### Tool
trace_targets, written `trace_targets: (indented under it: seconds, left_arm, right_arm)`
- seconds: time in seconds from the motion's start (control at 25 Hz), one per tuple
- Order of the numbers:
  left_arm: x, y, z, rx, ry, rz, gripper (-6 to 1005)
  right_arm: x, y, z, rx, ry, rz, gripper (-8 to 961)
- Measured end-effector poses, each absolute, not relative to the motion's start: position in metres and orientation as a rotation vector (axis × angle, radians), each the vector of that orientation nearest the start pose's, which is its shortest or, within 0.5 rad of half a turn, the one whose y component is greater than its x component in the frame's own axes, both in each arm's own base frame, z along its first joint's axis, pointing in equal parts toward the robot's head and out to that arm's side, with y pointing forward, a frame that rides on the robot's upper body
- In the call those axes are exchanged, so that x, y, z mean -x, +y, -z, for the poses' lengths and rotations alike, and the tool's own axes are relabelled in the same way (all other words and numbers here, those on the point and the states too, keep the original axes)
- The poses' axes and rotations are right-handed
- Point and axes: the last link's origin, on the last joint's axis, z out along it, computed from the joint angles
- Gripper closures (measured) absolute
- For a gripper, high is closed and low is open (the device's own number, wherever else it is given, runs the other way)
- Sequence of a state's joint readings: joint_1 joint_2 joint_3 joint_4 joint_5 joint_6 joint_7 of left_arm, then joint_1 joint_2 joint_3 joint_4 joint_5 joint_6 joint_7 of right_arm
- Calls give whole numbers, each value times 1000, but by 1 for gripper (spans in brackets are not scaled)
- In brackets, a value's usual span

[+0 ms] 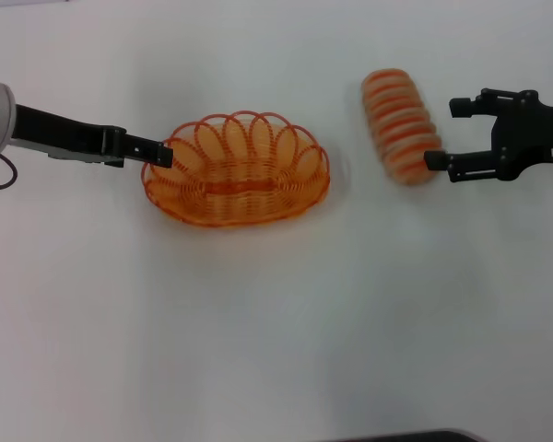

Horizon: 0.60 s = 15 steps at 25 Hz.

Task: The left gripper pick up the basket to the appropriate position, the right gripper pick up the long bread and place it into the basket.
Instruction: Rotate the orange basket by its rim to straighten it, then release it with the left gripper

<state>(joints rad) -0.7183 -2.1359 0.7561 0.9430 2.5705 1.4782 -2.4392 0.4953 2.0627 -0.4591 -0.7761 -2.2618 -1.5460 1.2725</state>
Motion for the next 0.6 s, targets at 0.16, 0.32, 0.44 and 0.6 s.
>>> trace_targets:
  seconds: [0.16,0.32,0.44,0.6]
  left_arm:
    - [230,378,-13,2542,-1406,91,148]
    - [227,372,-24,2702,-1199,195,150]
    - [228,364,-26,2802,-1026,216,150]
    - [233,353,-24,2903,-837,211,150]
  right_arm:
    - [-309,327,-47,2592,582,-442,26]
    - [-307,330,-56,2569,635,-491,26]
    - [-305,332,-64,2552,676,-533,26]
    - [-303,335,-74,2529,804,-578,26]
